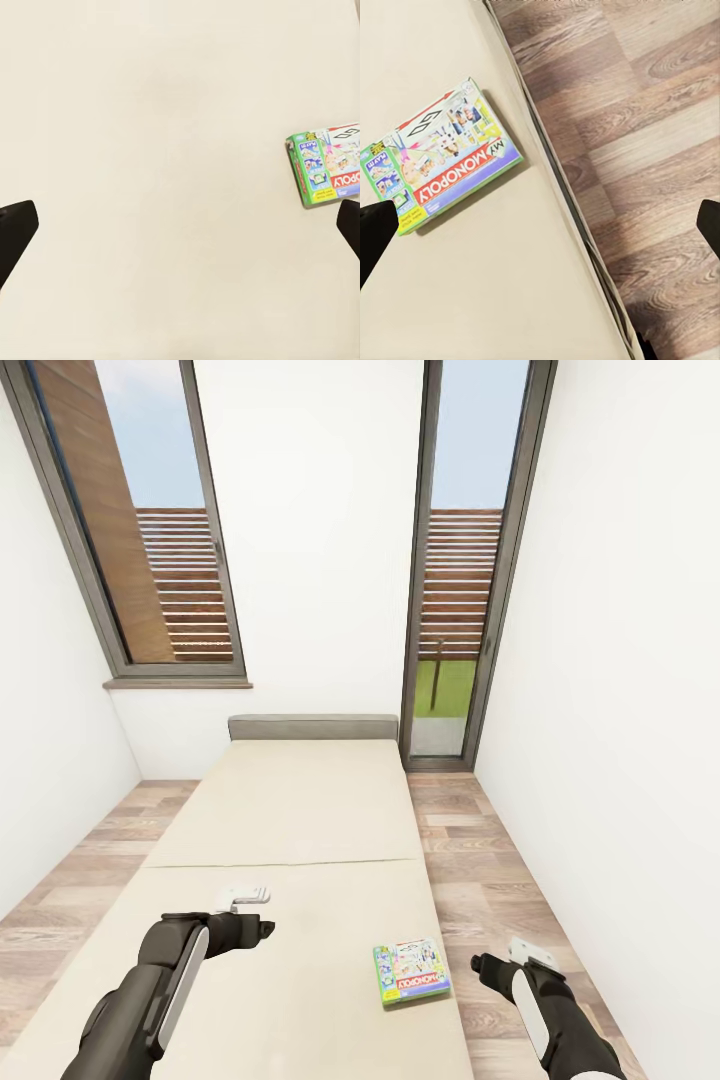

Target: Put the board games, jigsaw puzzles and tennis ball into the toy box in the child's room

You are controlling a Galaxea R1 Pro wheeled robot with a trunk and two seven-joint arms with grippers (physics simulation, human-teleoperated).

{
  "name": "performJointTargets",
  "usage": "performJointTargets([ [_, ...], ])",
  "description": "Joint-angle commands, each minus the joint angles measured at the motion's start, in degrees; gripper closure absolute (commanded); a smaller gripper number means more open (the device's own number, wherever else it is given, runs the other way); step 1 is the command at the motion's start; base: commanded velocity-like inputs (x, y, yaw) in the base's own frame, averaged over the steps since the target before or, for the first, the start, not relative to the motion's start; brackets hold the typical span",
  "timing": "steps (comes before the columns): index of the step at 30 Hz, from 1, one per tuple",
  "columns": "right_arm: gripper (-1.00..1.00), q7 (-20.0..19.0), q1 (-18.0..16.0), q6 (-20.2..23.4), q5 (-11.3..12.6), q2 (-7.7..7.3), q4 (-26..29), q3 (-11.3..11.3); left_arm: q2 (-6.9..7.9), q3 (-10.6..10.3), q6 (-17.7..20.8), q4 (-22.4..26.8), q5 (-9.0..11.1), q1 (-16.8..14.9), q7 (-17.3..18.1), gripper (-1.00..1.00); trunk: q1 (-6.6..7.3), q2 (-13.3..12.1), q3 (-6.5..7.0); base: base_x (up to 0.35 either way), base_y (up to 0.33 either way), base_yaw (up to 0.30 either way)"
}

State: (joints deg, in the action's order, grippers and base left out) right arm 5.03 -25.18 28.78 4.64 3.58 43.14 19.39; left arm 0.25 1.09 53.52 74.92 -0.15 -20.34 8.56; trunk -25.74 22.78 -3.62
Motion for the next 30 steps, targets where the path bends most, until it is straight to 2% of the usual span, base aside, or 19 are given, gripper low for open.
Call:
performJointTargets([
  [1,-1.00,0.3,0.0,0.0,0.5,0.05,0.1,0.1,0.00,0.1,0.3,0.1,0.0,-0.1,0.2,-1.00,-0.04,0.1,-0.14,0.000,0.000,0.000],
  [7,-1.00,0.4,-0.1,-6.2,0.5,0.03,-2.9,0.0,-0.03,0.1,0.3,0.1,0.0,-0.1,0.2,-1.00,-0.04,0.1,-0.14,0.000,0.000,0.000],
  [9,-1.00,0.4,-0.3,-8.6,0.4,0.03,-5.6,-0.2,-0.05,0.1,0.3,0.1,0.0,-0.1,0.2,-1.00,-0.04,0.1,-0.14,0.000,0.000,0.000],
  [12,-1.00,0.6,-1.1,-12.7,0.2,0.02,-12.7,-1.0,-0.05,0.1,0.3,0.1,0.0,-0.1,0.3,-1.00,-0.04,0.1,-0.14,0.000,0.000,0.000],
  [23,-1.00,0.7,-2.1,-14.8,0.3,0.37,-16.6,-4.3,0.00,0.1,0.3,0.1,0.1,-0.1,0.7,-1.00,-0.04,0.1,-0.14,0.000,0.000,0.000],
  [30,-1.00,0.9,-3.0,-13.8,0.3,1.34,-13.9,-4.8,0.10,0.1,0.4,0.1,0.3,-0.1,0.8,-1.00,-0.04,0.1,-0.14,0.000,0.000,0.000],
])
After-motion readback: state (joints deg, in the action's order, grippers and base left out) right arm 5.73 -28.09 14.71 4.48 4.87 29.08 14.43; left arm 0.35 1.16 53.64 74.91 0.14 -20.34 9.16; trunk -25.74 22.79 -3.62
